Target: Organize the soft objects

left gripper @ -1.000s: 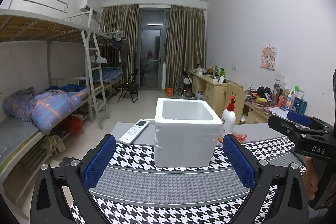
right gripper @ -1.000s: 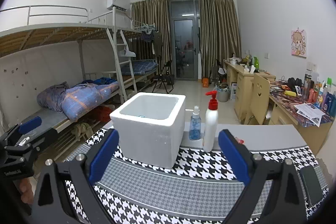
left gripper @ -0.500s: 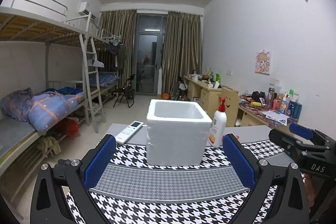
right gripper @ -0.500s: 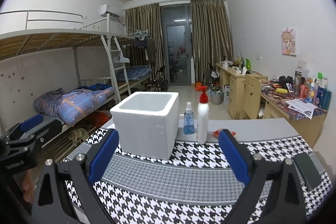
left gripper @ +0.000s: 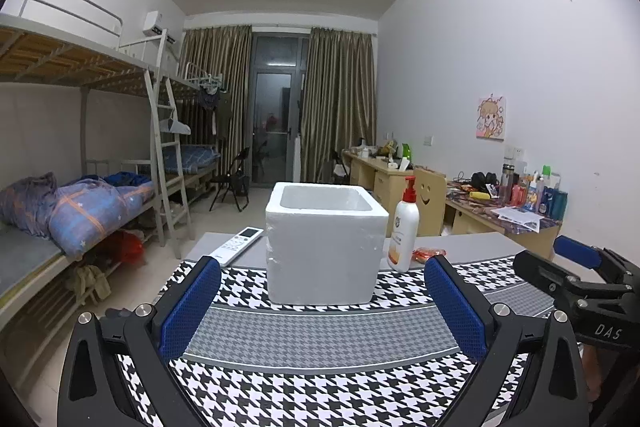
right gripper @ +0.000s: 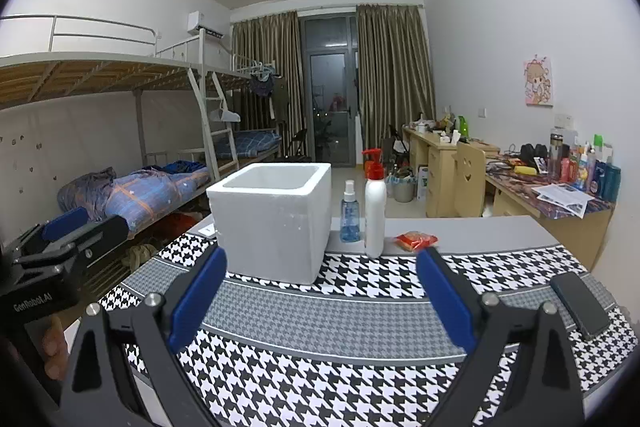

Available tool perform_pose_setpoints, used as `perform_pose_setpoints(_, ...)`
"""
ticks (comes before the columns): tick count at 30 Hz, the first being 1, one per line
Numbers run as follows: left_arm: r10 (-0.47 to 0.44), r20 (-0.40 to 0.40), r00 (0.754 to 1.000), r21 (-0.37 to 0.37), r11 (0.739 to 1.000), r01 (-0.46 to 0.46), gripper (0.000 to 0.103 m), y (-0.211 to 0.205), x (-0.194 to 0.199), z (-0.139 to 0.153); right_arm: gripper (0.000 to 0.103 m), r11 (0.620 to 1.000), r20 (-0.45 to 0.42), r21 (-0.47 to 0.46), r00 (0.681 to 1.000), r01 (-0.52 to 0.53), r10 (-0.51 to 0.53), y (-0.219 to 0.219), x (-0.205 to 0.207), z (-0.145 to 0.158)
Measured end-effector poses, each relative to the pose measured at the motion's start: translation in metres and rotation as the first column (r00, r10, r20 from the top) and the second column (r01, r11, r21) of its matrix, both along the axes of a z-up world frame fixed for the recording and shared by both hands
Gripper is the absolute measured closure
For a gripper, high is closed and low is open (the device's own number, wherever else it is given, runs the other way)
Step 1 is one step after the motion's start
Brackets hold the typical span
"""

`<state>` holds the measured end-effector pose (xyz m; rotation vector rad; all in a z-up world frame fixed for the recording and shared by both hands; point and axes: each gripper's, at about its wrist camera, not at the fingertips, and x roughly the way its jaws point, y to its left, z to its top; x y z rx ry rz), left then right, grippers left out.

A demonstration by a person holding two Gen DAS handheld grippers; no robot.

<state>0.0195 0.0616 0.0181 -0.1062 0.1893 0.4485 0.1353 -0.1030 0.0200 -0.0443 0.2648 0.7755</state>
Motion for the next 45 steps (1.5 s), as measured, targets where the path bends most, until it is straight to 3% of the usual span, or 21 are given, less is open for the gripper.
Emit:
perform_pose_setpoints(22, 0.01, 0.002, 1.0, 0.005, 1.0, -0.01, 0.001, -0.016, -0.022, -0.027, 0.005, 1.0, -0.002, 0.015, 1.0, 0.012, -0.012, -0.013, -0.025, -0.034)
perform_pose_setpoints(45, 0.022, -0.02, 1.0, 0.009, 1.0, -0.022, 0.001, -0.015, -0.034, -0.045, 0.005, 1.0, -0.018, 0.021, 1.0, 0.014, -0.014, -0.019, -0.036, -0.051)
